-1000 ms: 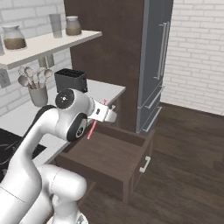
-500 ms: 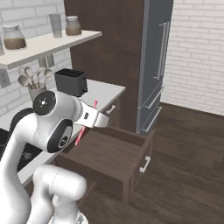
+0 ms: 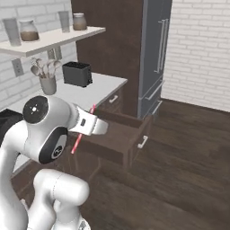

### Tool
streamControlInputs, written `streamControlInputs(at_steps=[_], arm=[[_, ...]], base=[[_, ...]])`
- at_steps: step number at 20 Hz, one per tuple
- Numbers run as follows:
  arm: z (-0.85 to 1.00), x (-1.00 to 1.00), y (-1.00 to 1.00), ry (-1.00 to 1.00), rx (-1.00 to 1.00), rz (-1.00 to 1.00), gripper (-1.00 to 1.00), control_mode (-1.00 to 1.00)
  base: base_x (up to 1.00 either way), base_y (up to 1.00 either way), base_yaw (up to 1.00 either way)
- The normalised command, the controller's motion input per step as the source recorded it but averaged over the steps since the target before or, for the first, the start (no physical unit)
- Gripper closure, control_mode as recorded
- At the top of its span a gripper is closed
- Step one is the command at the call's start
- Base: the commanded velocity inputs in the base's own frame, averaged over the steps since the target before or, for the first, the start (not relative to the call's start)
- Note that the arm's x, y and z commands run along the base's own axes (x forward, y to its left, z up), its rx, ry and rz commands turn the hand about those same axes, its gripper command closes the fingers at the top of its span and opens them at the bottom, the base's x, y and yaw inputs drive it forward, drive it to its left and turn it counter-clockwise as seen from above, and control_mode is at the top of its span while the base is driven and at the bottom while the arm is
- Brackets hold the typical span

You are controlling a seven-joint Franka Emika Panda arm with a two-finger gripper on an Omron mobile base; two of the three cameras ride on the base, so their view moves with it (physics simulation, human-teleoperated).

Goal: Take a straw from the drawer in front and place it inside the glass cup on the dining counter.

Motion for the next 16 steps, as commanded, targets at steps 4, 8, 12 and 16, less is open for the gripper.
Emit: streamControlInputs(at_steps=[4, 8, 12, 16], arm=[[0.00, 0.00, 0.00, 0.00, 0.00, 0.00, 1.00, 1.00], [0.00, 0.00, 0.00, 0.00, 0.00, 0.00, 1.00, 1.00], [0.00, 0.00, 0.00, 0.00, 0.00, 0.00, 1.00, 1.00], [0.00, 0.00, 0.00, 0.00, 0.00, 0.00, 1.00, 1.00]], base=[[0.00, -1.00, -0.06], [0.16, -1.00, -0.06], [0.39, -0.99, -0.04], [0.83, -0.71, -0.04]])
